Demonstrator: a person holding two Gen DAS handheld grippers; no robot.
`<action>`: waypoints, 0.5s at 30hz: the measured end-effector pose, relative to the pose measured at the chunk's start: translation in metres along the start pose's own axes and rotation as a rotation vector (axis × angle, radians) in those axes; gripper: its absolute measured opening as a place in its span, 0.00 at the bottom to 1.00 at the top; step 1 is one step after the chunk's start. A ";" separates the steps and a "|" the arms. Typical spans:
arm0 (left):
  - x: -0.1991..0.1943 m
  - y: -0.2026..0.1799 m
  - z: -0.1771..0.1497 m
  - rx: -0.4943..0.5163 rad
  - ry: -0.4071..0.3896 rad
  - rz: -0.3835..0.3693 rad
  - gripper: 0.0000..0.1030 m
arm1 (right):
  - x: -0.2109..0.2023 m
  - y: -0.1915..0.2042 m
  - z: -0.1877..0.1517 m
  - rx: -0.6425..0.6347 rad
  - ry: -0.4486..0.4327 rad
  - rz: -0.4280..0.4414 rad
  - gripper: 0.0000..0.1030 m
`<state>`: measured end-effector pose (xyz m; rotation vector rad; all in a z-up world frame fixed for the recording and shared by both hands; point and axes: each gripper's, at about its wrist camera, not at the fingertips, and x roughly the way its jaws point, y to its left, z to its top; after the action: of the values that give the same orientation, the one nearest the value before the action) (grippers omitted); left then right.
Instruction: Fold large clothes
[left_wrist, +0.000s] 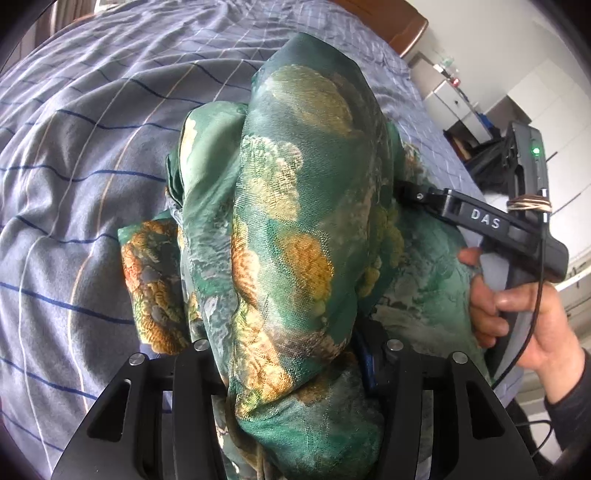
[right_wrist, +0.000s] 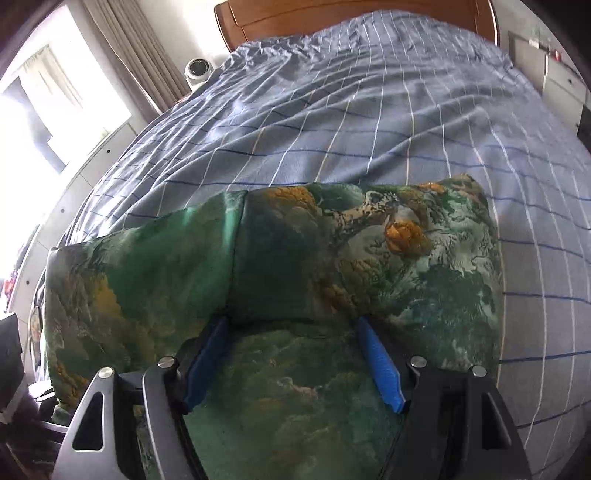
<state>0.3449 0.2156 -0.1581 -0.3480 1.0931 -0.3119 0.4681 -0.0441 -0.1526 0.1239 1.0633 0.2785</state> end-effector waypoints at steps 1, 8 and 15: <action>-0.001 -0.001 0.000 0.003 0.001 0.002 0.51 | -0.004 0.001 -0.001 -0.003 -0.008 -0.003 0.72; -0.004 -0.001 -0.001 0.004 0.002 0.003 0.51 | -0.076 0.012 -0.023 -0.097 -0.055 0.085 0.72; -0.005 -0.006 0.001 -0.001 0.000 0.000 0.52 | -0.162 0.035 -0.128 -0.294 -0.099 0.207 0.72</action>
<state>0.3432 0.2128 -0.1509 -0.3489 1.0936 -0.3111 0.2766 -0.0607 -0.0689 -0.0174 0.9017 0.6060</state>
